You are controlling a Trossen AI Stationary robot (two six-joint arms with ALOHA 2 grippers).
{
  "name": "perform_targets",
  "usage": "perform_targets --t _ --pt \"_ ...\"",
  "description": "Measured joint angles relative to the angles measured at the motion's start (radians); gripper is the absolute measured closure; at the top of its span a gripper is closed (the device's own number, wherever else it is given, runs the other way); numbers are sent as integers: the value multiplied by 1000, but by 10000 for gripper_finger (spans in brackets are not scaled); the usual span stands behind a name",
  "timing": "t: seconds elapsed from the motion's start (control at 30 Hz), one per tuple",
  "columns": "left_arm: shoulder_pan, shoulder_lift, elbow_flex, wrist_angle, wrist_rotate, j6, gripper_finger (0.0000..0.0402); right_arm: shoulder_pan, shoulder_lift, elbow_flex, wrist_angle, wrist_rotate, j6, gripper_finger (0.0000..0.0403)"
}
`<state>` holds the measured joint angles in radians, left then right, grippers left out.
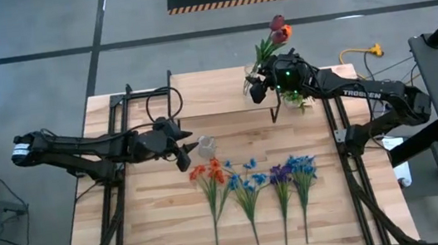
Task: Pick and place flowers into a vace then onto a shelf
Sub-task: Put the right transparent vase with flowers on the shelf
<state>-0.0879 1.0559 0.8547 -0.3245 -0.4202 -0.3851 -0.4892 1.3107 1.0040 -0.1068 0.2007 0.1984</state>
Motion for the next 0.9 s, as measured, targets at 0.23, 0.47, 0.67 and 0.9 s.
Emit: perform_targets --t 0.23,0.47,0.67,0.9 --pt "1 1 0 2 0 0 218 0 0 -1 -1 0 -12 220" --pt "1 1 0 2 0 0 218 0 0 1 -3 0 -22 218" --pt "1 2 0 2 0 4 218 -7 2 0 -17 8 -33 193" --pt "1 2 0 2 0 5 218 -23 2 1 -11 10 -41 185"
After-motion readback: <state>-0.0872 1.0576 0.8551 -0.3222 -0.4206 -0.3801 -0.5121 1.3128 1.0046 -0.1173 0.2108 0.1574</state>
